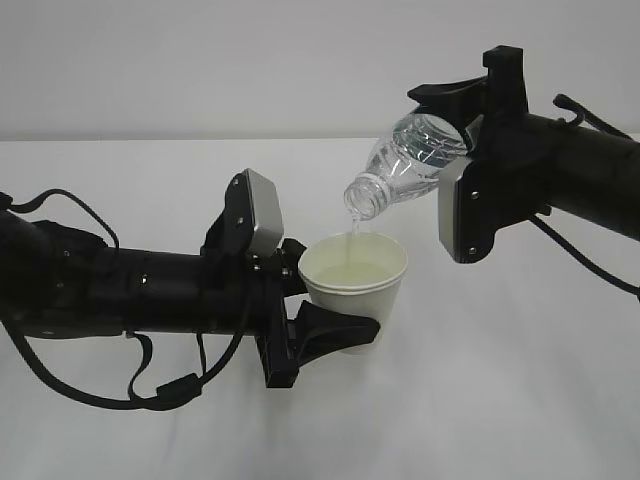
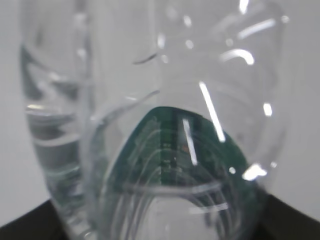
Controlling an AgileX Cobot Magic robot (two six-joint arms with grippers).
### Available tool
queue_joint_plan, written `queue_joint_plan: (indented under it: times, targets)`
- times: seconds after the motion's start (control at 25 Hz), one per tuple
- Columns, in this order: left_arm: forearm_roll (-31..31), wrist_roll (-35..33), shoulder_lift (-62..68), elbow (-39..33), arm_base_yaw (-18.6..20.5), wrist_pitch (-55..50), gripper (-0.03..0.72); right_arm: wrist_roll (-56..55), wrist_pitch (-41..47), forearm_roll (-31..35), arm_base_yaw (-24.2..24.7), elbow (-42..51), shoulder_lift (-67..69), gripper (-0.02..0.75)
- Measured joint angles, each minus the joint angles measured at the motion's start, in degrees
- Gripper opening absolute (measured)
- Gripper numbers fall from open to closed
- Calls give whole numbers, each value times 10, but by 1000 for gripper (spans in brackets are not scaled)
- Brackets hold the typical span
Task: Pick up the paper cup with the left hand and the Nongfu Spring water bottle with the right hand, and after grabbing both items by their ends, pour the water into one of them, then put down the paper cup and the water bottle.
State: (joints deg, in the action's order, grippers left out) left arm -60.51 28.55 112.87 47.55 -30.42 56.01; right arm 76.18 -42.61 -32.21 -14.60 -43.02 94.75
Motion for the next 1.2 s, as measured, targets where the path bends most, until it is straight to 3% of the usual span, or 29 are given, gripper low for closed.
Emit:
queue_joint_plan:
  times: [1.2]
  targets:
    - [2, 0, 0, 0, 0, 0, 446, 0, 0, -4, 0, -1, 0, 445]
